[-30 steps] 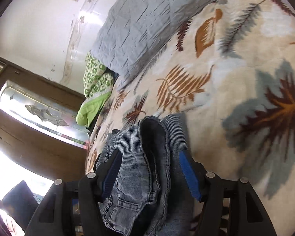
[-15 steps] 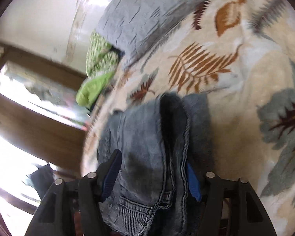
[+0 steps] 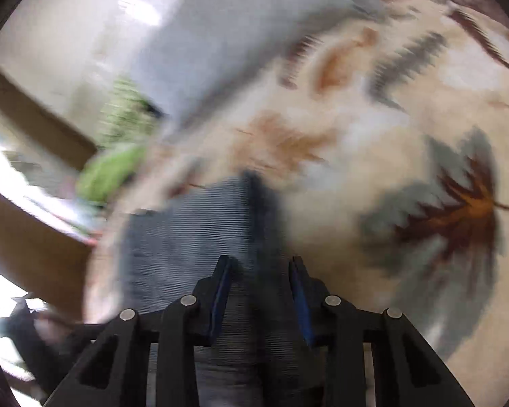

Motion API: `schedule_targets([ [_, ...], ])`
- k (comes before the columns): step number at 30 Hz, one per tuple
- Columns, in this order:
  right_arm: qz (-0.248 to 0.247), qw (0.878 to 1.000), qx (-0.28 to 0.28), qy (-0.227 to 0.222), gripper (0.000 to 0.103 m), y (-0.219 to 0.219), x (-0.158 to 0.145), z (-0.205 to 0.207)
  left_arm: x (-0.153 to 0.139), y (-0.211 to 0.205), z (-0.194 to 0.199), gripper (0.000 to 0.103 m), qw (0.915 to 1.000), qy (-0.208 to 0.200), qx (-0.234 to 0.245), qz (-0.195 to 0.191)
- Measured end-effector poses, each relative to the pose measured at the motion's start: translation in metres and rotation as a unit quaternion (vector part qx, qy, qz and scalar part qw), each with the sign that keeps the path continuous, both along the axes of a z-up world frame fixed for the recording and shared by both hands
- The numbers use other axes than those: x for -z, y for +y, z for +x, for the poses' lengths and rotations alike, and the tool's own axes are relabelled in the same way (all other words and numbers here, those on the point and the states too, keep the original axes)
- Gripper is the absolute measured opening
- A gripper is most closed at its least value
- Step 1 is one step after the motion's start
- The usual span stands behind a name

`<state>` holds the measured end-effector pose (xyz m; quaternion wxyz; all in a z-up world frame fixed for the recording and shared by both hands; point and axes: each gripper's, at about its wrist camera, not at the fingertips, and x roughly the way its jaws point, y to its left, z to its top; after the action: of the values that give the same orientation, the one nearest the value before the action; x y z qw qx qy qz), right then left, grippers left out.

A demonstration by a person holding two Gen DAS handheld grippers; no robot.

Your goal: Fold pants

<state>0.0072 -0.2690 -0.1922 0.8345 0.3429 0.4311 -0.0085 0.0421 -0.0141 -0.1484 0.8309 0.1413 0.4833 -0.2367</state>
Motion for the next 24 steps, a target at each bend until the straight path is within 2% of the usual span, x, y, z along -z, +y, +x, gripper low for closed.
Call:
schedule_targets([
  [2, -0.011, 1.000, 0.010, -0.020, 0.039, -0.001, -0.011, -0.004, -0.010, 0.003, 0.001, 0.066, 1.0000, -0.004, -0.006, 0.006],
  [4, -0.047, 0.997, 0.025, -0.064, 0.039, 0.000, -0.030, -0.012, -0.031, 0.009, -0.001, 0.066, 0.9992, -0.037, -0.012, -0.003],
  [6, -0.060, 0.991, 0.028, -0.114, 0.039, 0.003, -0.048, -0.020, -0.051, 0.009, -0.001, 0.073, 0.9973, -0.072, -0.010, -0.010],
  [8, -0.071, 0.987, 0.015, -0.144, 0.039, 0.009, -0.059, -0.021, -0.063, 0.003, 0.004, 0.083, 0.9951, -0.098, -0.005, -0.009],
  [11, -0.063, 0.985, -0.022, -0.158, 0.039, 0.022, -0.065, -0.012, -0.060, -0.018, 0.022, 0.083, 0.9925, -0.117, -0.002, 0.037],
  [14, -0.072, 0.985, -0.057, -0.149, 0.039, 0.038, -0.065, 0.001, -0.040, -0.033, 0.042, 0.083, 0.9934, -0.095, -0.010, 0.063],
  [17, -0.059, 0.987, -0.087, -0.121, 0.040, 0.044, -0.052, 0.019, -0.018, -0.040, 0.053, 0.083, 0.9932, -0.073, -0.030, 0.086],
  [21, 0.008, 0.995, -0.082, -0.047, 0.040, 0.031, -0.014, 0.043, -0.001, -0.042, 0.054, 0.083, 0.9924, -0.069, -0.040, 0.094],
  [24, 0.049, 0.996, -0.072, -0.025, 0.038, 0.019, 0.001, 0.046, 0.005, -0.045, 0.056, 0.083, 0.9917, -0.072, -0.038, 0.100],
])
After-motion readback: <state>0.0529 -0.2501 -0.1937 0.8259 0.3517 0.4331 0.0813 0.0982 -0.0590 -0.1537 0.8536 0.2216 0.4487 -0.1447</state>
